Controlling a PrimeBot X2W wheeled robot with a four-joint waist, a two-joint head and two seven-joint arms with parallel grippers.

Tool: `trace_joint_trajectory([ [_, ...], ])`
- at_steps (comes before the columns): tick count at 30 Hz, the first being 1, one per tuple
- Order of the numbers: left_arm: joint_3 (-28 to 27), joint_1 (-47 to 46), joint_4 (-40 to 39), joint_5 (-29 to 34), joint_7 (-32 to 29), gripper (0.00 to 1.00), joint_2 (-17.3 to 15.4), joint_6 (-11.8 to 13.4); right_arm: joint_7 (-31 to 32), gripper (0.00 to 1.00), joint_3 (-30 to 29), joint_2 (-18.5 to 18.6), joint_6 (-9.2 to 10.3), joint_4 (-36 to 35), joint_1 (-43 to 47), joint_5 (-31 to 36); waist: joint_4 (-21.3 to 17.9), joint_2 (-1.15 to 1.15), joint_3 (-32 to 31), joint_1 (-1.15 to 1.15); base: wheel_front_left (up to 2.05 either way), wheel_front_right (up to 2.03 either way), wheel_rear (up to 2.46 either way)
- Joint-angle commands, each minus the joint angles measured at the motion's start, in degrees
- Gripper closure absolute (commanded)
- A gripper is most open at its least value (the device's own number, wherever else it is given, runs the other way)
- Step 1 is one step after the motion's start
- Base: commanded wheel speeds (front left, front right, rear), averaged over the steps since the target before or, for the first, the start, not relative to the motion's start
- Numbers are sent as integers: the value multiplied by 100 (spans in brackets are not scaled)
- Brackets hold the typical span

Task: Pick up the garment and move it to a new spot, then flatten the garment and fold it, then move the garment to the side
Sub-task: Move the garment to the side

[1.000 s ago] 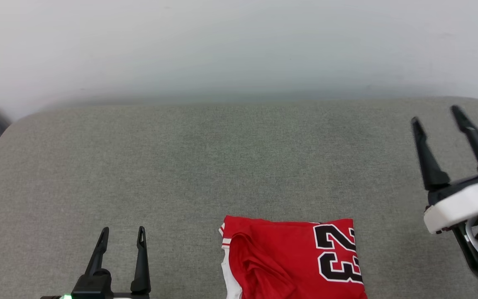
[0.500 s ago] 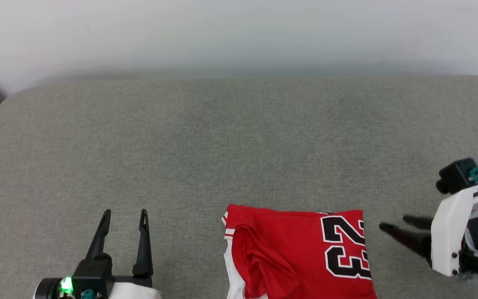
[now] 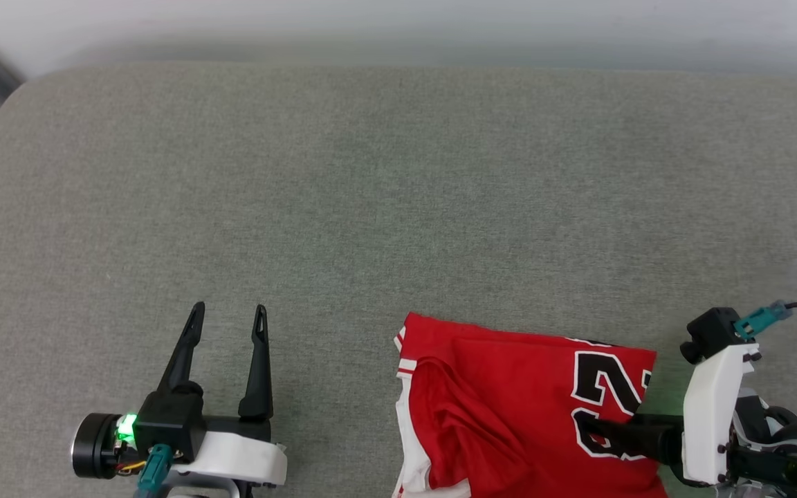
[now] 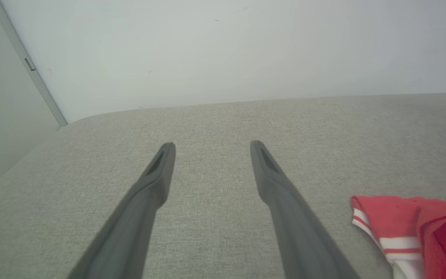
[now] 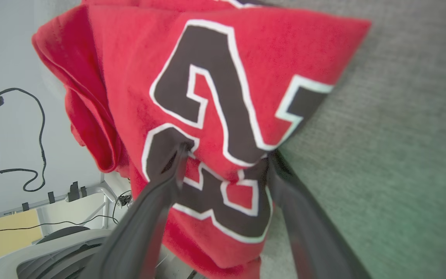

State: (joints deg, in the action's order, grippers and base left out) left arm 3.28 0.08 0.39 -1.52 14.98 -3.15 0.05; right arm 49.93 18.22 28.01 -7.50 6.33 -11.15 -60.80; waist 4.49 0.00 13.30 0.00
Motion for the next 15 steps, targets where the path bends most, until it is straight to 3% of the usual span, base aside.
trace_joint_trajectory([
  [1,9,-111,16,34,27,0,7,-8,-45,0,110,-97,2,109,-80,-53,118,0,145,0,0,0,0],
  [9,61,-223,55,16,27,0,15,-14,-198,0,676,-104,8,439,-290,-56,244,0,300,0,0,0,0],
  [10,67,-227,61,11,27,0,16,-10,-241,15,717,-86,8,465,-296,-73,252,0,302,0,0,0,0],
  [11,68,-225,69,6,27,0,17,-3,-287,84,739,-74,9,490,-306,-91,257,0,300,0,0,0,0],
  [12,68,-225,69,6,27,0,17,-3,-287,84,739,-74,9,490,-306,-91,257,0,300,0,0,0,0],
  [13,74,-219,75,1,27,0,17,6,-312,100,771,-53,9,502,-323,-135,259,0,287,0,0,0,0],
  [15,70,-172,103,-2,27,0,18,25,-399,100,857,41,7,409,-379,-145,249,0,220,0,0,0,0],
])
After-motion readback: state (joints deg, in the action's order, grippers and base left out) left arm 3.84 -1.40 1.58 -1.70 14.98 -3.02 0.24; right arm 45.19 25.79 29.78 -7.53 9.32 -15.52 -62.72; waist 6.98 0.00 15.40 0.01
